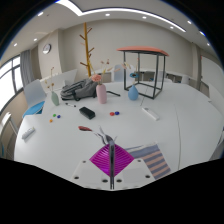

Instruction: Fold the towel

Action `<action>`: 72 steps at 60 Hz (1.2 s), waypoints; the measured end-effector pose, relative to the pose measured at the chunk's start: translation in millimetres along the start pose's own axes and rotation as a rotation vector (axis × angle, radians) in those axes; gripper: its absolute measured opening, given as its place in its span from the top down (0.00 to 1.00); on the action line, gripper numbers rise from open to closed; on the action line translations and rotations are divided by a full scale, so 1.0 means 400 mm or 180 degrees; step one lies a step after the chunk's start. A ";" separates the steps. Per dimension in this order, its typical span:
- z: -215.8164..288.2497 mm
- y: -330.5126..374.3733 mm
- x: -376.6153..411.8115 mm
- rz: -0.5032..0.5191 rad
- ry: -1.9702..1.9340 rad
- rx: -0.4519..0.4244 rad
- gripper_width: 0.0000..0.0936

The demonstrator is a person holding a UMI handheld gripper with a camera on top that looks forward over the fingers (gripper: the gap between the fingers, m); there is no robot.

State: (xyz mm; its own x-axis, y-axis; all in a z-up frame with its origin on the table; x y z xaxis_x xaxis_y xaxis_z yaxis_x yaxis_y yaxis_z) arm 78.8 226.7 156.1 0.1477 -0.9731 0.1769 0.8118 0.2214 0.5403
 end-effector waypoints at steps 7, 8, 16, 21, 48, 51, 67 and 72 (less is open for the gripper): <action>0.026 0.018 -0.162 -0.0214 0.0079 -0.0015 0.98; 0.024 0.020 -0.186 -0.0251 0.0093 -0.0006 0.98; -0.015 0.015 -0.350 -0.0453 0.0221 0.0028 0.98; -0.085 -0.022 -0.422 -0.0445 0.0255 0.0174 0.96; -0.038 0.432 -0.285 -0.0485 -0.0028 0.0383 0.09; -0.038 0.508 -0.250 -0.0449 -0.0033 0.0402 0.09; -0.065 0.727 -0.121 -0.0445 0.0021 0.0246 0.09; -0.097 0.727 -0.113 -0.0470 -0.0004 0.0298 0.09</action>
State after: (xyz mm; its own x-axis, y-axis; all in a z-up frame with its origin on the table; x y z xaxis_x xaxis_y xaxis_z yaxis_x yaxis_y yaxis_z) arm 330.1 332.6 273.5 0.0298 -0.9954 0.0909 0.7685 0.0810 0.6348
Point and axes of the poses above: the point between the fingertips, and its own axes, seen from behind it with the camera up: x to the left, z up, y backward, against the way the camera looks, the point moved 5 cm from there along y, backward, against the way the camera looks, and after that the axes turned 12 degrees about z, right-handed, at the moved point
